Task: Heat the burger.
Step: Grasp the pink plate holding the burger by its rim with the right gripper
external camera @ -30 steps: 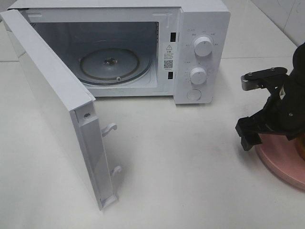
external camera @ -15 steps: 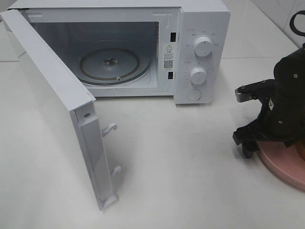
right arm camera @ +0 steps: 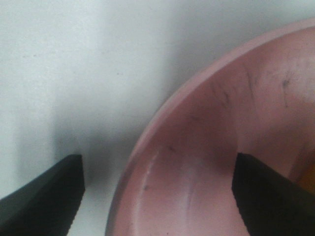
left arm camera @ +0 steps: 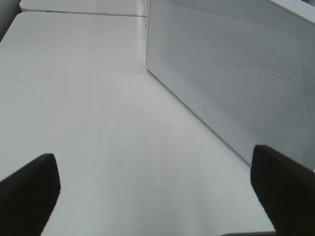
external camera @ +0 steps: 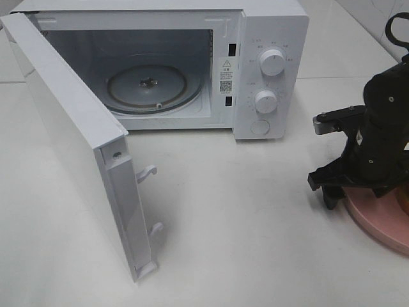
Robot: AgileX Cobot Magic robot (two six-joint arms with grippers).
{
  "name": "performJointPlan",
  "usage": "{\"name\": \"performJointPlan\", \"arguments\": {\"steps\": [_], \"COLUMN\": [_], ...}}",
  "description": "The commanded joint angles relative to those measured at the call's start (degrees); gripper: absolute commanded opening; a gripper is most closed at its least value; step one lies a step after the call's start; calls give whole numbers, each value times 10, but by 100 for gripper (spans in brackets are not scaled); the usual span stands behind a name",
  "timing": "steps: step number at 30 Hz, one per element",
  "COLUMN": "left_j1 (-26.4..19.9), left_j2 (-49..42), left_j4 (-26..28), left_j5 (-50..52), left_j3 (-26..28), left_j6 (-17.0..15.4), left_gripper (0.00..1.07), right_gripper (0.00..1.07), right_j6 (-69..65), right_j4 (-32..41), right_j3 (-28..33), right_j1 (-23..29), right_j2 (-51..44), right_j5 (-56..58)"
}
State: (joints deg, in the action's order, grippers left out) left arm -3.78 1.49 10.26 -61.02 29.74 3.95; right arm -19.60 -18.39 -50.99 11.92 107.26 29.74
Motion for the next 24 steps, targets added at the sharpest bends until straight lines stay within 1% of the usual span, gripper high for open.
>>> {"name": "performJointPlan", "arguments": {"steps": [1,6,7,8,9,10,11,12,13,14,15,16,17,18,19,20,21,24], "left_j1": [0,0,0,0,0,0,0,0,0,0,0,0,0,0,0,0,0,0], "left_j2": [-2,-2,-2,-2,-2,-2,-2,-2,-2,-2,-2,-2,-2,-2,-2,-2,-2,-2], "left_j4": [3,3,3,3,3,3,3,3,3,3,3,3,3,3,3,3,3,3], "left_j5": [1,1,1,1,1,1,1,1,1,1,1,1,1,1,1,1,1,1], "left_j3": [-2,-2,-2,-2,-2,-2,-2,-2,-2,-2,-2,-2,-2,-2,-2,-2,-2,-2], "left_j6": [-2,-2,-2,-2,-2,-2,-2,-2,-2,-2,-2,-2,-2,-2,-2,-2,-2,-2], "left_gripper": [98,98,98,98,98,98,98,98,98,98,98,98,98,98,98,98,98,98], "right_gripper": [79,74,72,68,68,64,64,57,47,47,40,40,27,20,20,7,0,0], "right_j6": [3,18,18,17,17,15,15,10,9,9,9,9,9,9,9,10,12,14], "right_j4": [3,18,18,18,18,19,19,22,22,22,22,22,22,22,22,22,22,22], "right_j3": [10,10,10,10,10,10,10,10,10,10,10,10,10,10,10,10,10,10], "right_j1": [-3,-3,-3,-3,-3,-3,-3,-3,-3,-3,-3,-3,-3,-3,-3,-3,-3,-3], "right_j2": [21,21,21,21,21,21,21,21,21,21,21,21,21,21,21,21,21,21], "right_j5": [7,17,19,25,25,28,28,31,31,31,31,31,32,33,33,33,33,36]}}
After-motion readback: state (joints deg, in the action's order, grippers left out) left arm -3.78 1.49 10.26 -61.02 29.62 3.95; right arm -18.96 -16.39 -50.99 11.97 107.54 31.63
